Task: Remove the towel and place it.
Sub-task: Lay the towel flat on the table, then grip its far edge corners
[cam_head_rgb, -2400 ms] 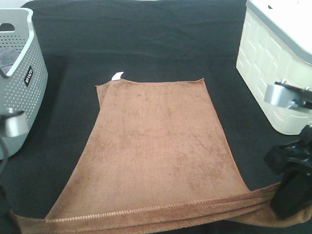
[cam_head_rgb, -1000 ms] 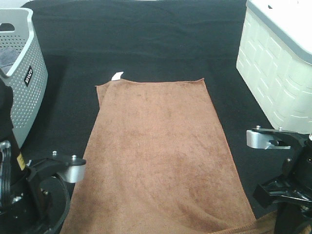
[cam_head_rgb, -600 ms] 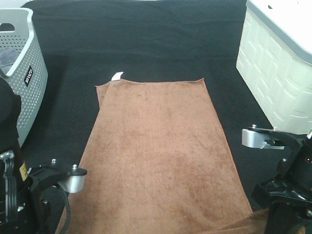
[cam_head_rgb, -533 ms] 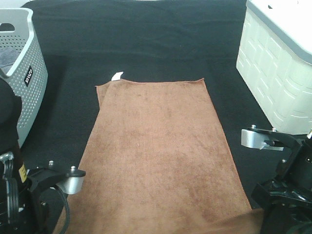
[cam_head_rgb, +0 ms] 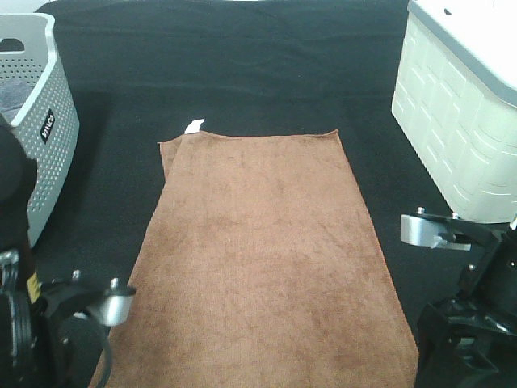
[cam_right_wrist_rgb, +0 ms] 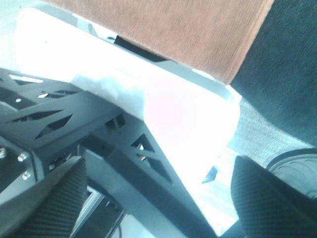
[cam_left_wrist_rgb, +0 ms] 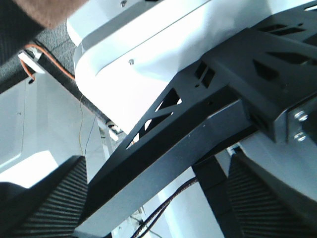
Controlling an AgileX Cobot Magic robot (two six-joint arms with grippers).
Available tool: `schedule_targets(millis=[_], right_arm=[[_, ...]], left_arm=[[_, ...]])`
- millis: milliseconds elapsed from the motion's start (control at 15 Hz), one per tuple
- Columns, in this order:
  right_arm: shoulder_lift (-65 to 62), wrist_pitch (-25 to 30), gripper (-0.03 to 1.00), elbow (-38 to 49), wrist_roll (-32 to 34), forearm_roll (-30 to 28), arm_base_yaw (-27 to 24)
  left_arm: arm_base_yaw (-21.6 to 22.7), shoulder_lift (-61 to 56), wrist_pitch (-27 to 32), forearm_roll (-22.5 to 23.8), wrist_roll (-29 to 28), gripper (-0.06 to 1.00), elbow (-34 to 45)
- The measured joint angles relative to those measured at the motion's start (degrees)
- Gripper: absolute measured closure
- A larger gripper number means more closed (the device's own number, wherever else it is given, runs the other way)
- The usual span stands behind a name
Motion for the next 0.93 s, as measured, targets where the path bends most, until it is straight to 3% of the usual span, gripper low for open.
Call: schedule_targets(millis=[133, 267, 467, 600, 933], right_arm=[[0.0, -0.74, 0.2, -3.38, 0.0, -1.32, 0.0], [0.0, -2.75, 0.2, -9.22, 0.46, -2.52, -0.57], [1.66, -3.27, 0.2, -20.23, 0.57, -2.52, -5.04], [6.19, -1.83, 0.2, -29.74, 0.46, -2.92, -7.62], [20.17, 1.49, 0.2, -48.24, 0.06, -5.67, -7.73]], left_arm=[[0.0, -0.46, 0.06, 0.92, 0.74, 0.23, -3.95], [0.52, -0.46, -0.4, 4.98, 1.15, 0.23, -9.11], [6.7, 1.72, -2.12, 9.11, 1.6, 0.22, -16.79], [13.81, 4.98, -5.39, 9.8, 3.55, 0.22, -24.69], [19.88, 18.85, -6.7, 9.91, 5.67, 0.22, -44.12]])
